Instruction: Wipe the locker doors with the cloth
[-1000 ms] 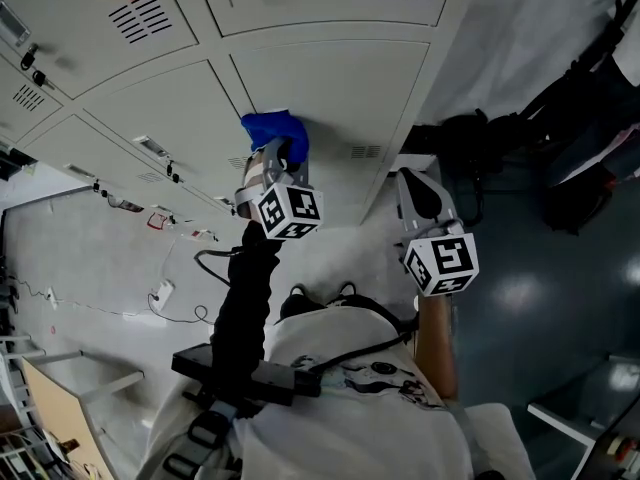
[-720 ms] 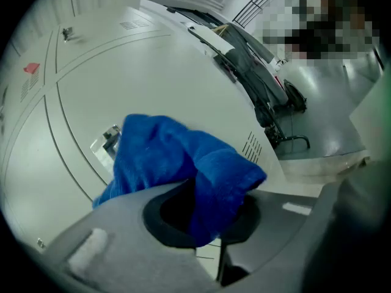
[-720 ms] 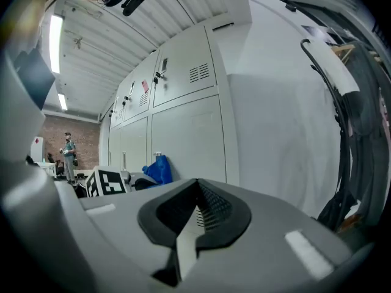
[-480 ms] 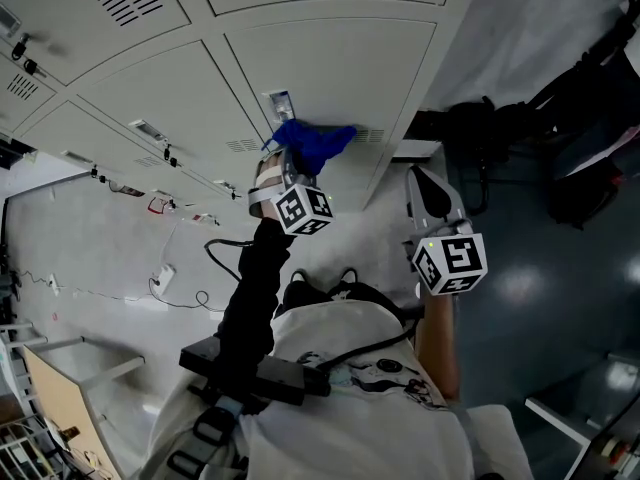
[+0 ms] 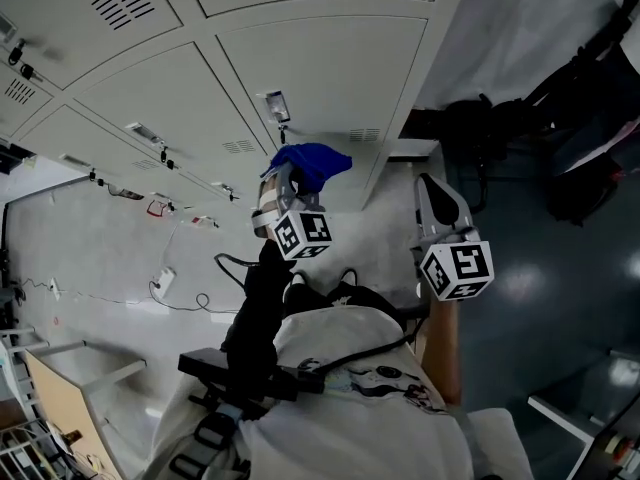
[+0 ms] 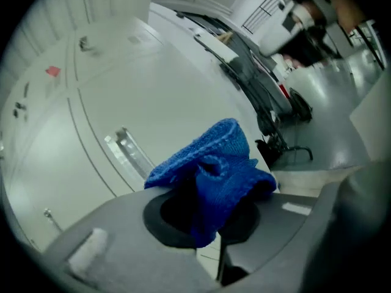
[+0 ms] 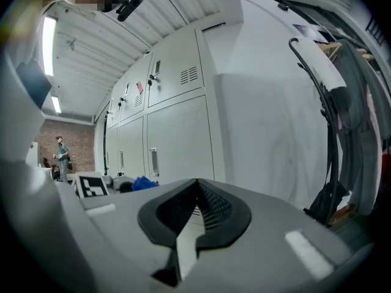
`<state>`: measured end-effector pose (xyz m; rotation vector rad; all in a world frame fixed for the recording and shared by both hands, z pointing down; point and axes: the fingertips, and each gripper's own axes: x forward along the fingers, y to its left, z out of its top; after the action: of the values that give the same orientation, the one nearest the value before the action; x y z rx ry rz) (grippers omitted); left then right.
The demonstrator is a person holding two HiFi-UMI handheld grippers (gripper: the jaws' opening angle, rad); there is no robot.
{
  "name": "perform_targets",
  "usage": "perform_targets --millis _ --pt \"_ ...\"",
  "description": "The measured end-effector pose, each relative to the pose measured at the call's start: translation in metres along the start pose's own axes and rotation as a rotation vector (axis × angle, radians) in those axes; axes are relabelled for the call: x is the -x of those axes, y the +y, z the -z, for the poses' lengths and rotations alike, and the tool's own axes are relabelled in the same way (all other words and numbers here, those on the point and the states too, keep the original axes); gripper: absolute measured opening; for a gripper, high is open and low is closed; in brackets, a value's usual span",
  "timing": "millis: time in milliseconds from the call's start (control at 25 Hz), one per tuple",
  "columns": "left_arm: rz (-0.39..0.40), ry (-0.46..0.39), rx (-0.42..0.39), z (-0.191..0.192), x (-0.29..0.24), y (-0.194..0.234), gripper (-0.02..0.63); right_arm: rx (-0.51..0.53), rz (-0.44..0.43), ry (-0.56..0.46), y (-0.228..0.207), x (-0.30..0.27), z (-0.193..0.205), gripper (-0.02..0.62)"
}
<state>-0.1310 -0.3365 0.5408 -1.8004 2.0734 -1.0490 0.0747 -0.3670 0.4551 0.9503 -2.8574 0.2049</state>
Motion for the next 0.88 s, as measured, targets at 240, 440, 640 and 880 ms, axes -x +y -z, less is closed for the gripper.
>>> perform_targets --millis 240,440,640,880 --pt "-0.233 -0.246 0.110 -0.109 0.048 0.107 0.031 -0.002 -0.002 -0.061 -0.008 -0.002 -0.020 -0.002" --pt "-0.355 -0.308 0.080 -0.160 0.047 0.171 0.031 0.086 -0.042 -0.112 0.006 -0.015 -0.053 -0.002" --pt "-0.390 -0.275 0.077 -0.168 0.029 0.190 0.031 0.093 -0.048 -0.134 0.010 -0.016 -0.062 -0.002" --pt "-0.377 -0.254 0.084 -0.161 0.017 0.178 0.031 0.069 -0.033 -0.122 0.002 -0.015 -0.056 -0.002"
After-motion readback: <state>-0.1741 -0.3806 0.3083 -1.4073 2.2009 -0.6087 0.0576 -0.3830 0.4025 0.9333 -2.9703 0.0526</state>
